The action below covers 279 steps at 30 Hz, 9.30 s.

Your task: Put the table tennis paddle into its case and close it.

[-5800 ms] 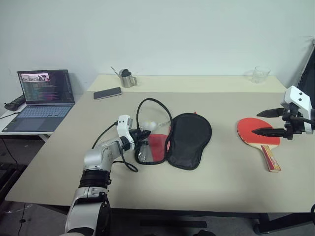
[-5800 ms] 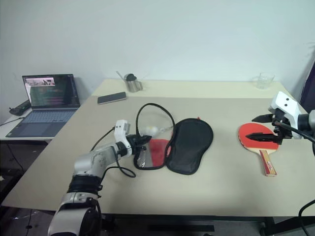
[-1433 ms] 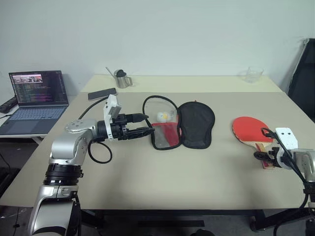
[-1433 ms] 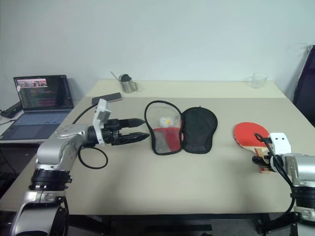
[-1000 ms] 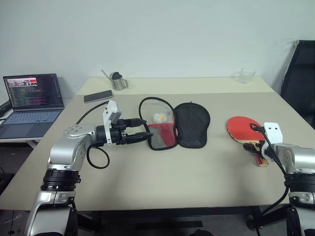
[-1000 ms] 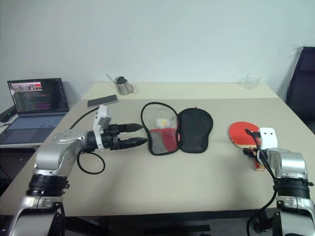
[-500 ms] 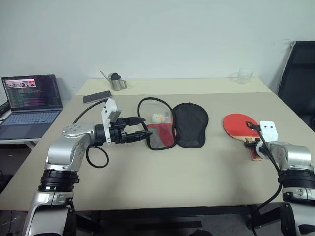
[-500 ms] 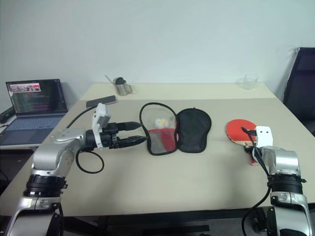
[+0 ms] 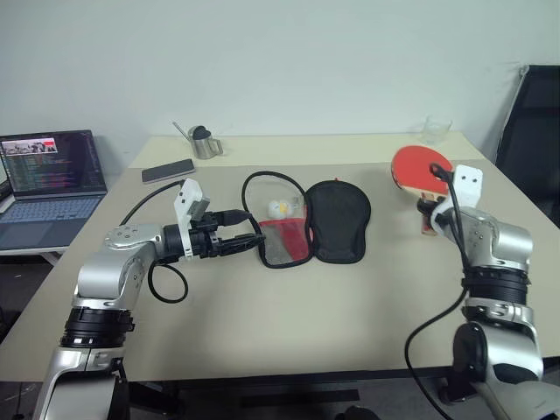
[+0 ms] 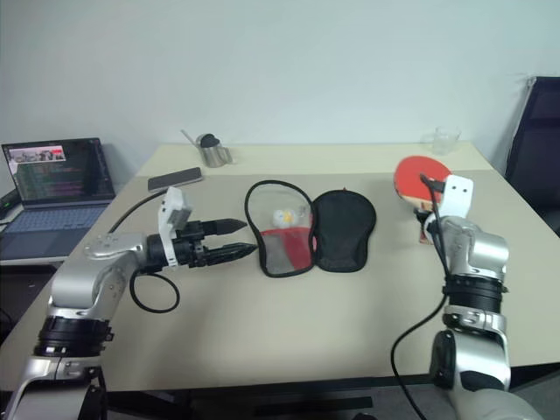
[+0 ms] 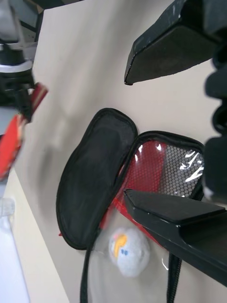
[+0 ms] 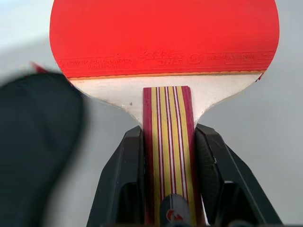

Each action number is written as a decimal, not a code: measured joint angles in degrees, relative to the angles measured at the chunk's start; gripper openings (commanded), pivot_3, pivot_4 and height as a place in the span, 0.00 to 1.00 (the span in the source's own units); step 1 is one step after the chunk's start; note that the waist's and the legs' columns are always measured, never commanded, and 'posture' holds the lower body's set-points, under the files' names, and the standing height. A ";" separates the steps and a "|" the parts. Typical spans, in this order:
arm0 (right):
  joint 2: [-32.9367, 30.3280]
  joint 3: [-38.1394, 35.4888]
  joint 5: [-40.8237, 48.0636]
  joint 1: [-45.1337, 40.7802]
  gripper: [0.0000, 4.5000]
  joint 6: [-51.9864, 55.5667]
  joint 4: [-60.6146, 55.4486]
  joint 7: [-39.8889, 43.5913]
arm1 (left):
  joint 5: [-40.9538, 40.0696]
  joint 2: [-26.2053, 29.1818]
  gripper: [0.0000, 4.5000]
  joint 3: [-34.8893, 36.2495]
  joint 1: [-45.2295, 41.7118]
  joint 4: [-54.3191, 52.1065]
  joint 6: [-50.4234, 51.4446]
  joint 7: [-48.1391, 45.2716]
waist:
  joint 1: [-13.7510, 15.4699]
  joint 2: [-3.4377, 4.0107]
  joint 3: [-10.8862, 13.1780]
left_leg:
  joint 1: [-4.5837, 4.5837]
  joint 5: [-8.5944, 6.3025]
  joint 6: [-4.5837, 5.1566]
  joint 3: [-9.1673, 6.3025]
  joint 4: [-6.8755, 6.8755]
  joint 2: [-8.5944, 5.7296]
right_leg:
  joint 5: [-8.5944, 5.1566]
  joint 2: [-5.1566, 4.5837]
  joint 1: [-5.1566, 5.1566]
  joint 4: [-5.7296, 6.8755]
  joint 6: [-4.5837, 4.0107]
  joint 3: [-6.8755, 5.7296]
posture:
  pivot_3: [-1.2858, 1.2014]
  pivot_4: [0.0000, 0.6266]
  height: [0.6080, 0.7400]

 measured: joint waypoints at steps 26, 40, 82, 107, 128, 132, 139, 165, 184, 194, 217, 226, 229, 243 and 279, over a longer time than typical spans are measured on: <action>23.96 8.53 -6.87 -2.48 0.24 4.94 -0.76 -21.98 | -1.21 2.10 0.86 2.30 6.08 -5.23 1.37 4.89 | -0.96 0.03 -0.01 | -0.95 0.04 -0.06 0.12 0.10 -0.01 | 0.02 0.02 -1.17 0.32 -0.02 0.19 | 0.52 0.24 1.00; 24.18 10.09 -4.86 -2.78 0.24 4.72 0.00 -20.56 | -2.13 2.26 0.86 2.33 6.74 -6.35 1.84 5.70 | -1.24 0.03 -0.01 | -0.95 0.04 -0.06 0.12 0.10 0.00 | 0.02 0.03 -1.17 0.31 -0.02 0.20 | 0.52 0.24 1.00; 24.57 14.54 -2.40 -5.67 0.24 -9.73 18.11 -18.90 | -3.75 3.21 0.86 3.06 9.04 -10.18 4.88 7.35 | -1.30 0.03 -0.01 | -0.91 0.04 -0.07 0.13 0.10 0.00 | 0.02 0.04 -1.16 0.33 -0.02 0.21 | 0.52 0.24 1.00; 24.62 14.62 -5.29 -7.27 0.24 -11.24 20.57 -20.37 | -4.31 3.26 0.86 3.06 9.02 -11.13 5.08 7.32 | -1.29 0.03 -0.01 | -0.92 0.04 -0.07 0.13 0.10 0.00 | 0.02 0.04 -1.16 0.32 -0.02 0.21 | 0.52 0.24 1.00; 24.61 14.47 -6.82 -7.27 0.24 -12.74 22.72 -19.97 | -4.49 3.76 0.86 3.35 9.44 -11.47 5.42 7.57 | -1.28 0.03 -0.01 | -0.91 0.04 -0.07 0.13 0.10 0.00 | 0.02 0.04 -1.16 0.32 -0.02 0.21 | 0.52 0.24 1.00; 24.60 14.51 -6.89 -7.27 0.24 -13.42 23.22 -18.88 | -4.49 3.76 0.86 3.35 9.43 -11.47 5.42 7.90 | -1.29 0.03 -0.01 | -0.91 0.04 -0.07 0.13 0.10 0.00 | 0.02 0.04 -1.16 0.33 -0.02 0.21 | 0.52 0.24 1.00; 24.57 14.36 -6.90 -7.27 0.53 -13.73 24.19 -19.05 | -4.44 3.76 0.86 3.35 9.28 -11.45 5.40 8.48 | -1.29 0.03 -0.01 | -0.91 0.04 -0.07 0.12 0.10 0.00 | 0.02 0.04 -1.16 0.33 -0.02 0.21 | 0.52 0.24 1.00; 9.66 12.54 0.28 -1.39 0.99 9.36 -6.13 -0.90 | -2.99 1.19 0.86 2.55 2.49 -1.28 3.20 10.56 | -1.28 0.01 -0.02 | -0.88 0.02 -0.04 0.15 0.11 0.02 | 0.02 0.08 -1.12 0.33 -0.02 0.20 | 0.52 0.24 1.00; -25.80 25.17 14.79 6.46 0.99 -6.16 -10.49 57.59 | 1.81 9.45 0.86 6.32 0.44 13.54 -3.25 7.11 | 0.33 -0.04 0.00 | -0.84 -0.10 0.16 0.15 0.21 0.10 | 0.06 0.10 -0.89 0.03 0.07 0.07 | 0.52 0.24 1.00; -27.27 22.13 15.54 3.96 0.99 -9.32 -8.15 61.25 | 10.47 3.84 0.86 -0.32 -6.23 25.02 -5.25 12.02 | 0.64 -0.07 0.01 | -0.90 -0.10 0.15 0.14 0.25 0.00 | 0.07 0.00 -0.88 0.04 0.10 0.01 | 0.52 0.24 1.00; -27.68 19.13 22.27 6.40 1.00 -4.52 -19.63 61.37 | 21.81 -12.03 0.01 -5.45 -22.41 46.19 -8.86 17.42 | 0.77 -0.21 0.08 | -1.05 -0.10 0.15 0.14 0.33 -0.06 | 0.09 -0.12 -0.94 0.07 0.13 -0.03 | 0.52 0.24 1.00; -28.40 18.30 22.35 6.99 1.00 -4.46 -19.75 59.28 | 11.90 -19.36 0.01 -3.88 -20.73 20.98 3.66 16.18 | 0.72 -0.22 0.08 | -1.05 -0.09 0.14 0.16 0.34 -0.05 | 0.09 -0.12 -0.95 0.07 0.13 0.00 | 0.52 0.24 1.00; -28.81 17.19 22.37 7.43 1.00 -4.28 -20.22 58.50 | 9.95 -21.79 0.01 -3.06 -20.58 16.58 5.89 18.44 | 0.75 -0.22 0.08 | -1.00 -0.08 0.13 0.16 0.34 -0.05 | 0.09 -0.12 -0.93 0.11 0.13 0.01 | 0.52 0.24 1.00; -29.47 16.26 24.82 9.40 1.00 -1.24 -26.27 55.02 | 22.97 -37.49 0.01 -9.49 -26.77 39.48 -6.52 43.19 | 1.94 -0.26 0.11 | -1.00 -0.08 0.13 0.32 0.34 -0.05 | 0.14 -0.12 -0.94 0.05 0.20 0.09 | 0.52 0.24 1.00; 2.86 -12.52 23.09 3.78 1.00 19.29 6.57 4.72 | -14.32 4.35 0.99 8.40 2.51 -12.17 16.64 4.03 | -0.01 -0.18 0.05 | -0.77 -0.07 0.15 0.38 0.32 0.01 | 0.14 -0.04 -0.86 0.25 0.18 0.27 | 0.52 0.24 1.00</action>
